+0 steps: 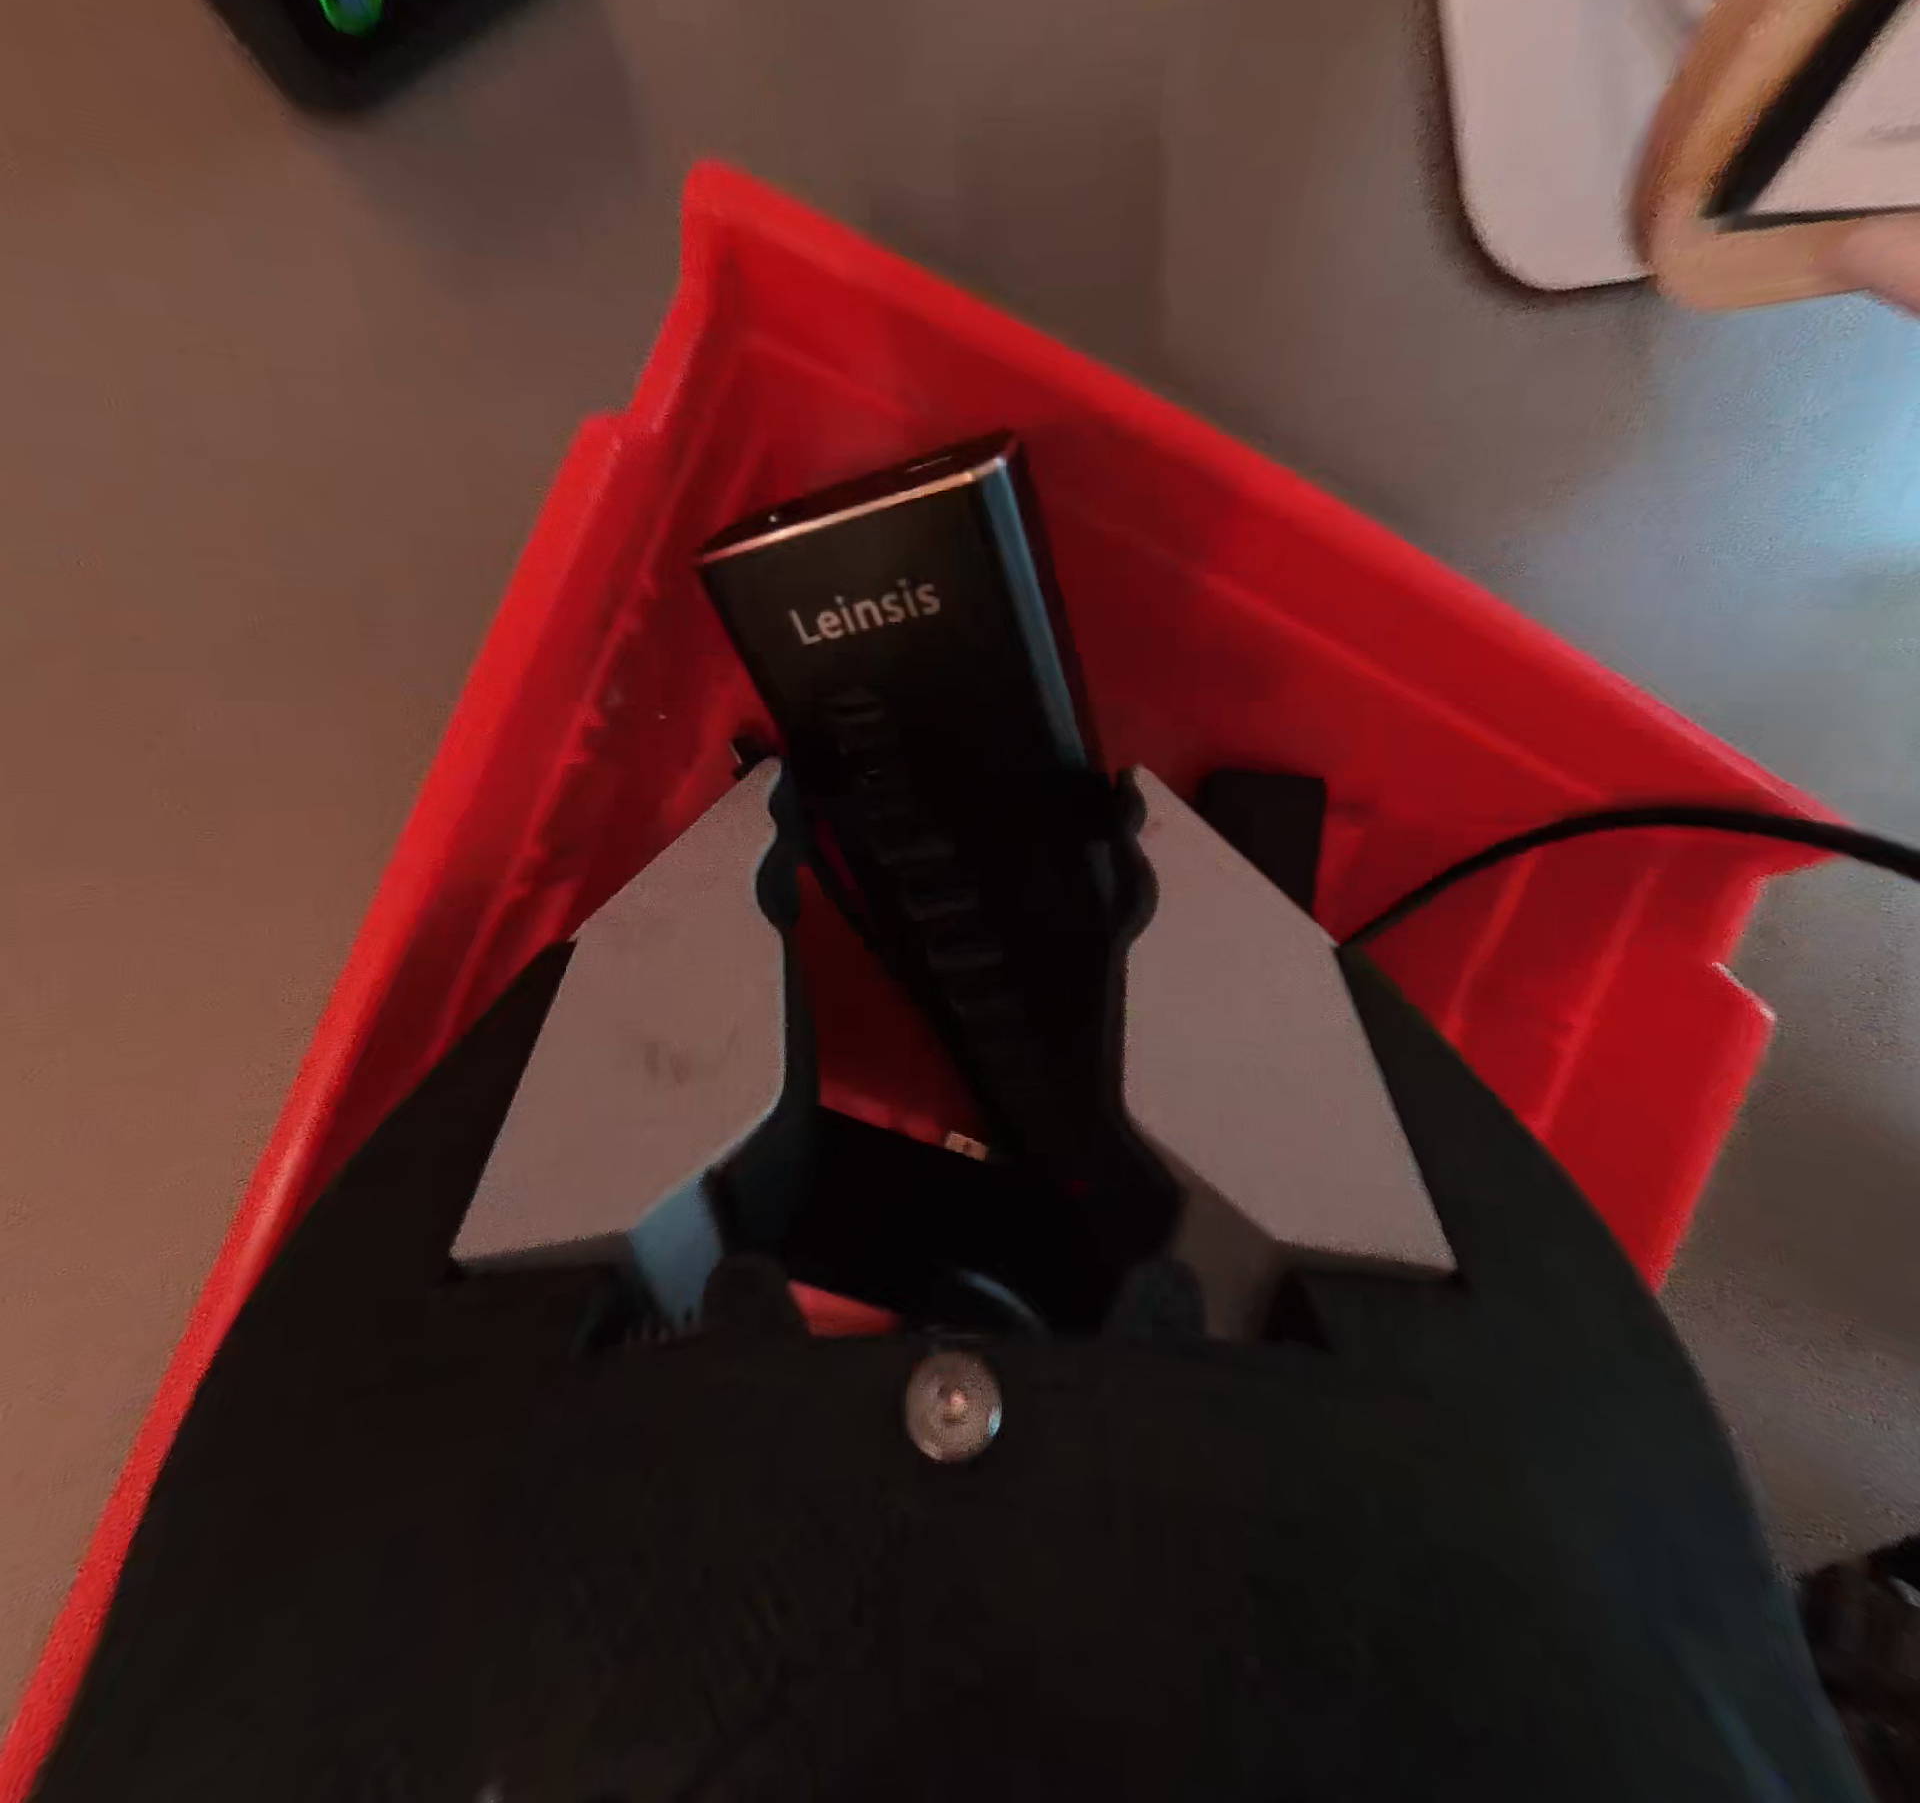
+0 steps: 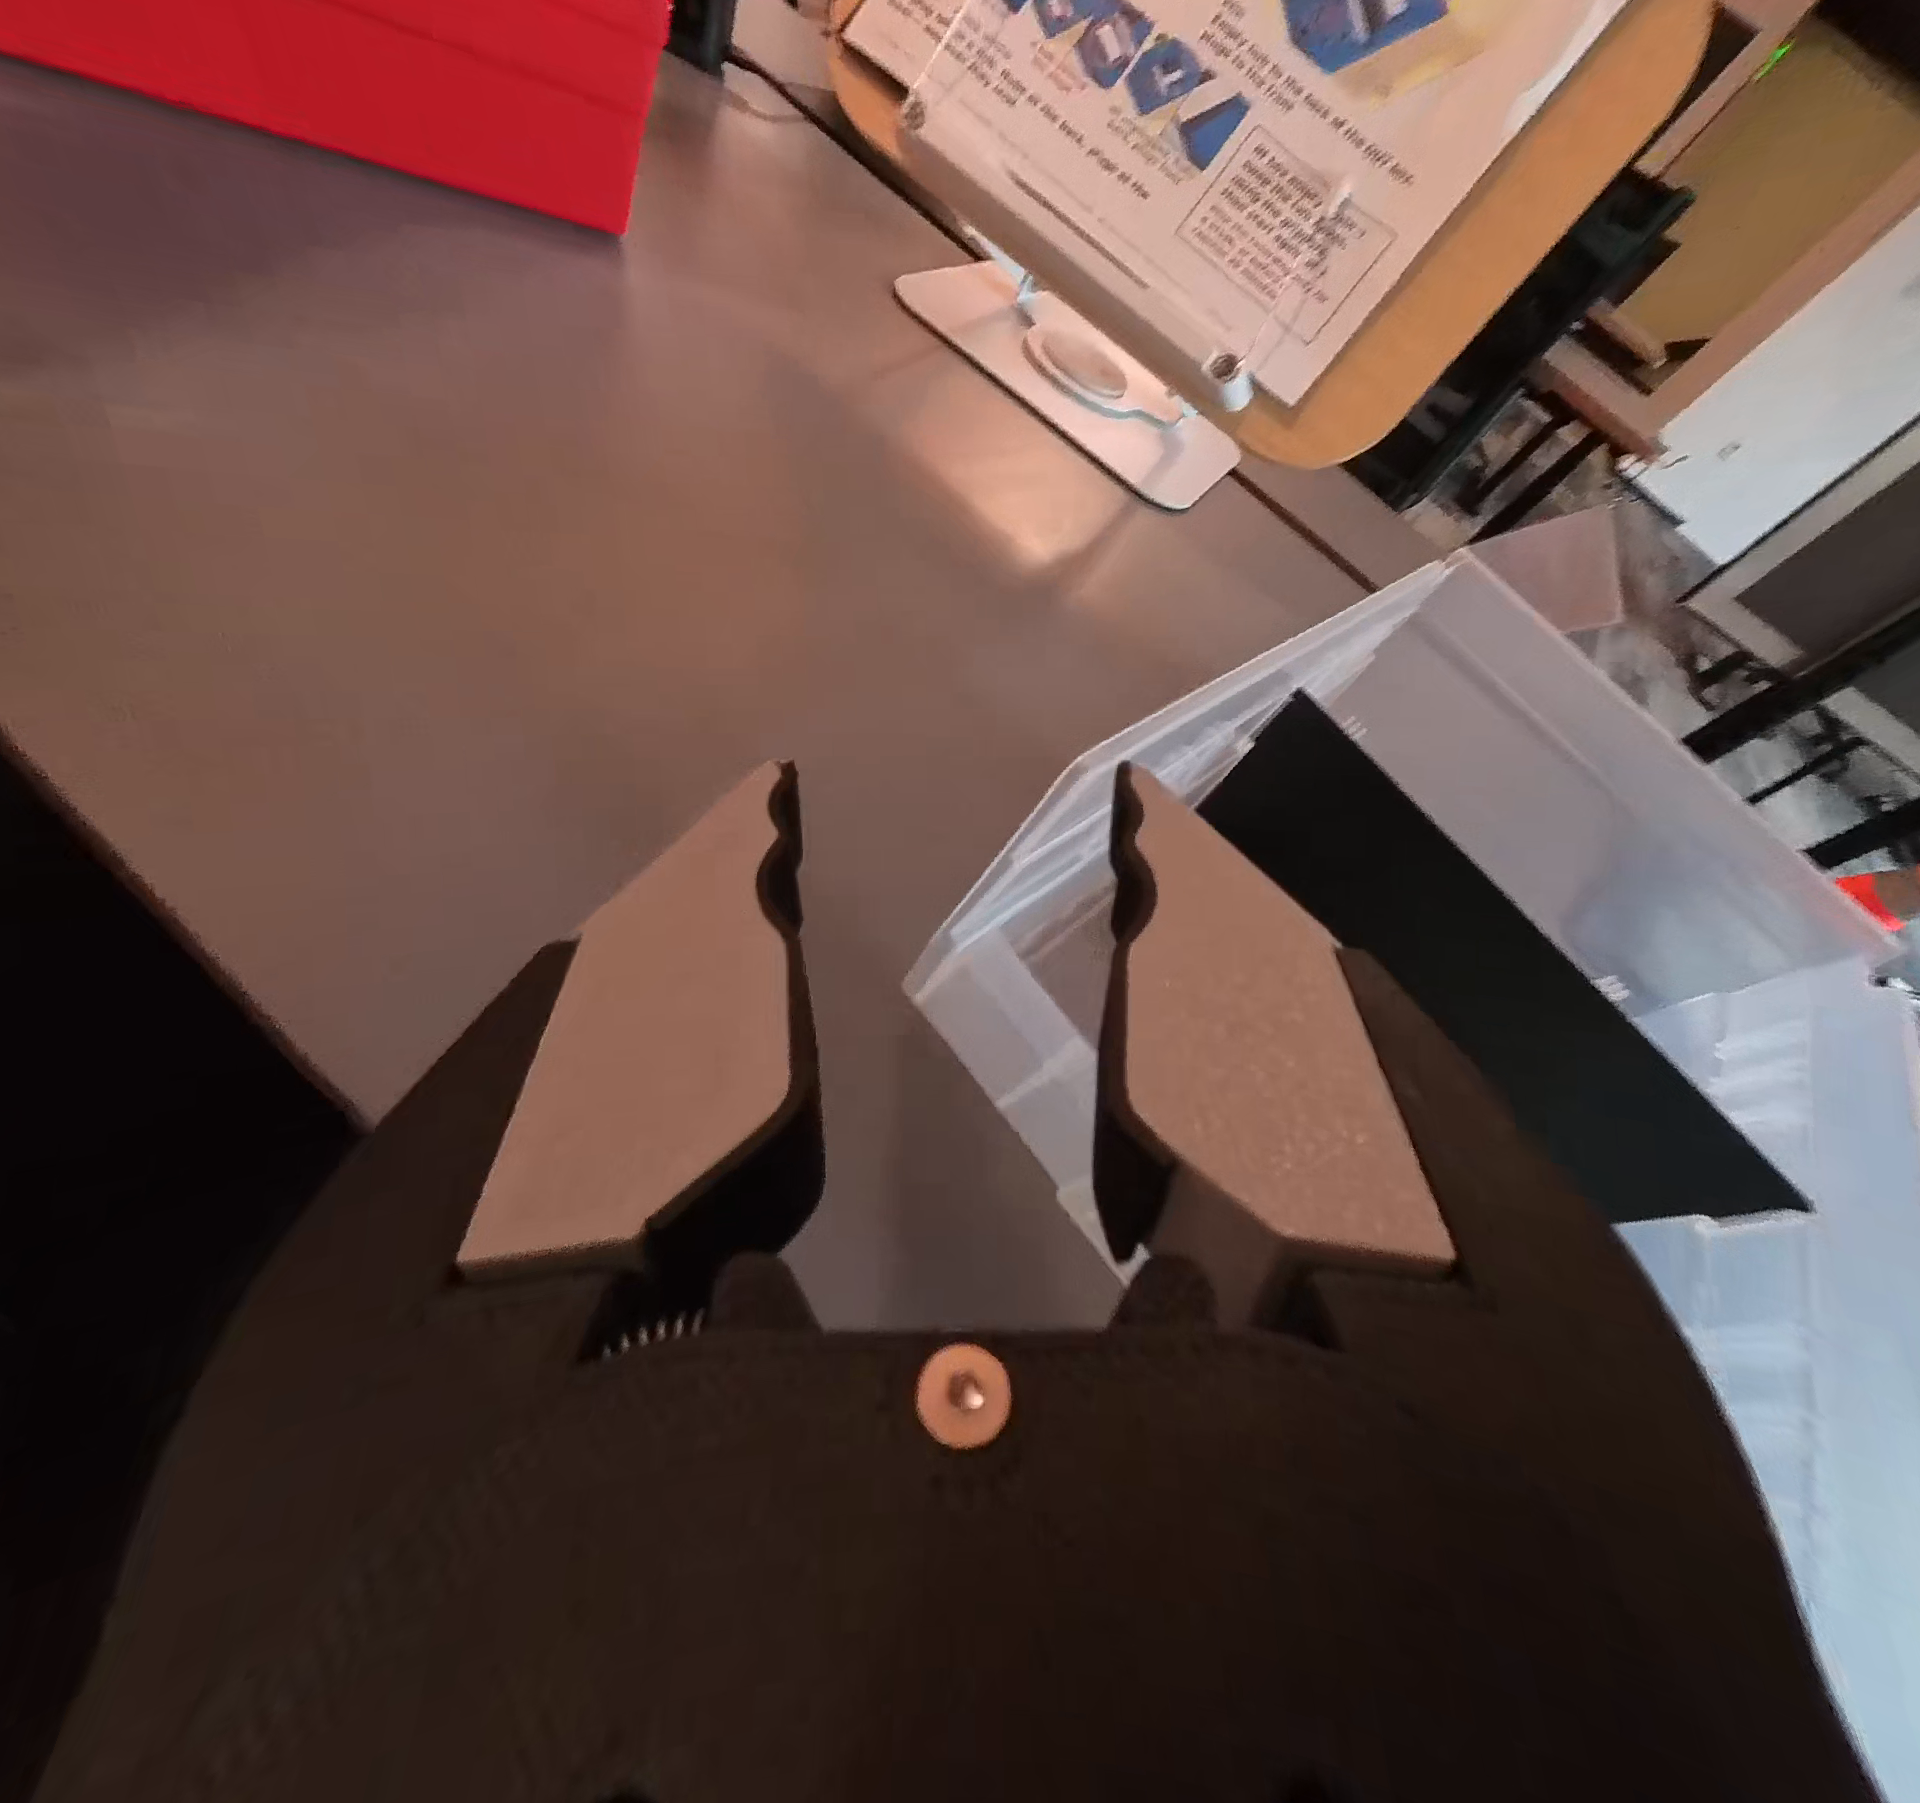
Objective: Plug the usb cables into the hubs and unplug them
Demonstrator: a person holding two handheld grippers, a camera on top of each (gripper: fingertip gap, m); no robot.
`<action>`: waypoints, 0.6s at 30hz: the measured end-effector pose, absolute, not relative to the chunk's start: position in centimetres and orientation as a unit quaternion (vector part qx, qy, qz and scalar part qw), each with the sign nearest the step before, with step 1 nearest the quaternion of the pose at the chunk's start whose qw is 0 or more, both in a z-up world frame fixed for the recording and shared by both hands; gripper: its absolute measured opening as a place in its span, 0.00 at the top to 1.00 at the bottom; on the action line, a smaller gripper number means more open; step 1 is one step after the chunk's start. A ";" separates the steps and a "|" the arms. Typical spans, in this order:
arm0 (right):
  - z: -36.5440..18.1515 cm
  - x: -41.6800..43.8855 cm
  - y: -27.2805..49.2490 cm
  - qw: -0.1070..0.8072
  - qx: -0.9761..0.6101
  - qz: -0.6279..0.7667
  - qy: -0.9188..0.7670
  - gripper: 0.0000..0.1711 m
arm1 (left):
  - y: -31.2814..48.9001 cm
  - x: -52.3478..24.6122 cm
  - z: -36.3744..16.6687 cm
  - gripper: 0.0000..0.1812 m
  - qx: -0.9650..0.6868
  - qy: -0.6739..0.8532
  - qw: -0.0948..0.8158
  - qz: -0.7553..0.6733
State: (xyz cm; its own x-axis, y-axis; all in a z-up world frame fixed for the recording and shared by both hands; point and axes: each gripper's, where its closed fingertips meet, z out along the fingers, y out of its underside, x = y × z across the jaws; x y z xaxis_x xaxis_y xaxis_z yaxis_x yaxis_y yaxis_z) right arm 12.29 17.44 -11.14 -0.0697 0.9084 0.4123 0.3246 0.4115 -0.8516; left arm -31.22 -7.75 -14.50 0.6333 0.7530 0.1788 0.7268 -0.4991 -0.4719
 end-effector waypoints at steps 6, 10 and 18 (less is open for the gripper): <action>-10.1 11.7 17.2 0.516 -0.459 0.286 -0.664 0.67 | -8.4 -31.0 -10.0 0.69 -0.857 -0.370 0.338 0.118; -9.1 11.3 16.3 0.530 -0.444 0.296 -0.660 0.69 | -8.1 -29.5 -6.8 0.71 -0.829 -0.314 0.423 0.188; -10.4 9.1 18.9 0.587 -0.440 0.207 -0.647 0.81 | -7.9 -26.2 0.1 0.72 -0.735 -0.248 0.584 0.240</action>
State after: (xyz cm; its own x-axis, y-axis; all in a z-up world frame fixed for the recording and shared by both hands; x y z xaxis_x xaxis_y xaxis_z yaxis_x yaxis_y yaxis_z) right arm 9.12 18.86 -10.42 0.0758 0.8127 0.5778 0.3256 0.5275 -0.7847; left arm -26.17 -7.87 0.12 0.7613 0.6453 -0.0634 0.0843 -0.1954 -0.9771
